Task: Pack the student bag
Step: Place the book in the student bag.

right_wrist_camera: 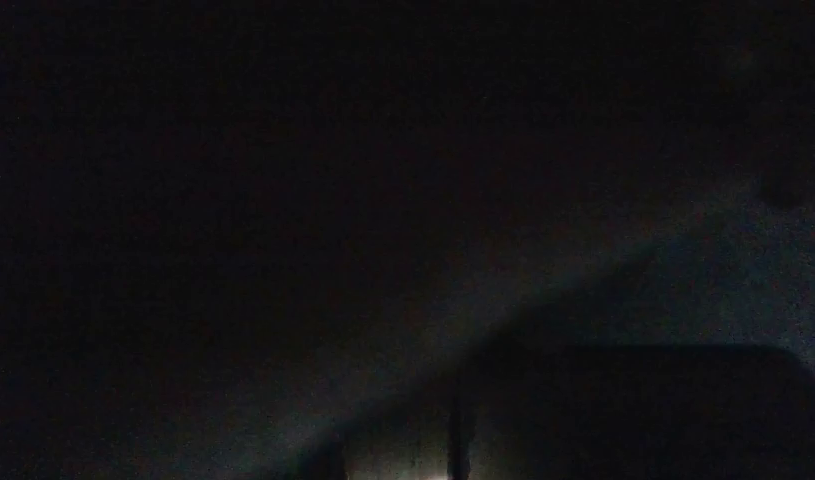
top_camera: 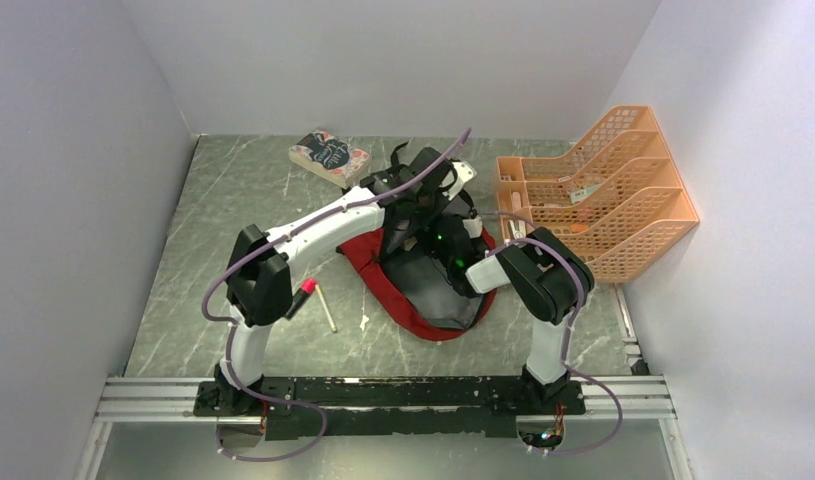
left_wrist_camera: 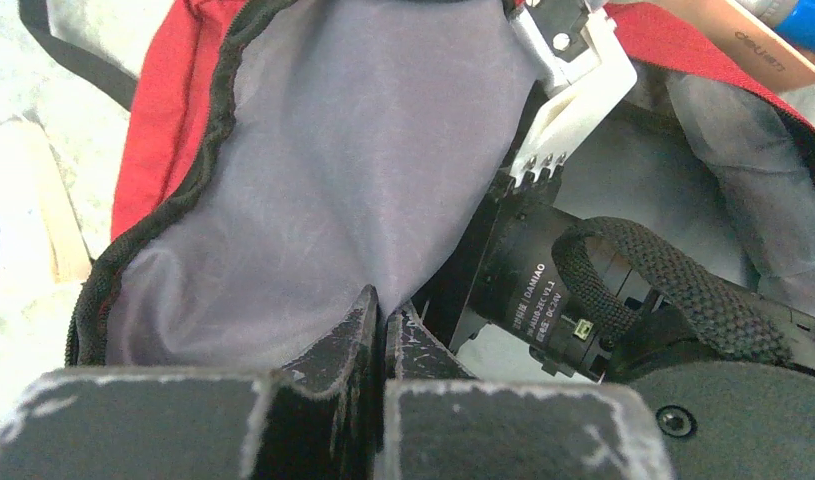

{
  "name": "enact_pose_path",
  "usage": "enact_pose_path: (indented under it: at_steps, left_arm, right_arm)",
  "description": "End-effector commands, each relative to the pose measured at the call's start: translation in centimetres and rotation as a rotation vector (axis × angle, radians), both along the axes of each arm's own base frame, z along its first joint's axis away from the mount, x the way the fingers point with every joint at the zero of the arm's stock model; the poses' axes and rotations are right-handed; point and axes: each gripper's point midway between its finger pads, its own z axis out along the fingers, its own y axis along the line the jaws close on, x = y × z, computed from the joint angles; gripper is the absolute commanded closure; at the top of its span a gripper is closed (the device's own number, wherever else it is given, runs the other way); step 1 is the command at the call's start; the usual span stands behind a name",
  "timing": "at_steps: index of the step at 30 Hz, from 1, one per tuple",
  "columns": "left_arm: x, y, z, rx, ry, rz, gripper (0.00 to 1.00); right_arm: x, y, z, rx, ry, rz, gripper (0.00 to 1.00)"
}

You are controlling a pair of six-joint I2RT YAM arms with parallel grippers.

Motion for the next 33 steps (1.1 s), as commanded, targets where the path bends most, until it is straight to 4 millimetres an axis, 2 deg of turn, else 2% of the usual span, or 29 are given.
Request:
enact_pose_path:
  at_steps: [1, 4, 7, 10, 13, 16, 21, 23, 27, 31, 33]
  left_arm:
    - [0.9, -0.9, -1.0, -0.095, 0.069, 0.031, 0.95]
    - [2.3, -0.1, -1.2, -0.108, 0.071, 0.081, 0.95]
    - [3.5, 0.4, -1.0, -0.150, 0.083, 0.138, 0.95]
    - [4.3, 0.7, -0.7, -0.171, 0.081, 0.161, 0.95]
    - [4.7, 1.1, -1.0, -0.166, 0.078, 0.172, 0.95]
    - [4.7, 1.2, -1.1, -0.169, 0.081, 0.172, 0.95]
    - [3.8, 0.3, -1.6, -0.204, 0.126, 0.117, 0.95]
    - [3.0, -0.3, -1.7, -0.223, 0.157, 0.073, 0.88]
    - [3.0, -0.2, -0.7, -0.260, 0.171, 0.052, 0.59]
    - [4.4, 1.3, 2.9, -0.382, 0.156, 0.077, 0.35]
    - [5.9, 3.2, 5.4, -0.448, 0.106, 0.128, 0.27]
  right_arm:
    - [0.4, 0.4, 0.0, -0.146, 0.034, 0.055, 0.56]
    - [0.0, 0.1, -0.2, -0.213, 0.058, 0.070, 0.46]
    - [-0.8, -0.5, -0.9, -0.235, 0.095, 0.071, 0.32]
    - [-1.7, -0.8, -0.9, -0.237, 0.107, 0.083, 0.24]
    - [-2.8, -1.0, -0.5, -0.237, 0.122, 0.108, 0.23]
    - [-4.1, -1.6, 0.7, -0.244, 0.125, 0.125, 0.22]
    - [-7.4, -4.3, 3.4, -0.305, 0.138, 0.129, 0.22]
    - [-9.0, -5.7, 4.6, -0.326, 0.128, 0.121, 0.23]
    - [-11.6, -9.3, 7.5, -0.372, 0.094, 0.056, 0.23]
    - [-12.5, -11.7, 11.7, -0.407, -0.012, -0.002, 0.25]
    - [-12.3, -11.8, 14.1, -0.441, -0.097, 0.009, 0.26]
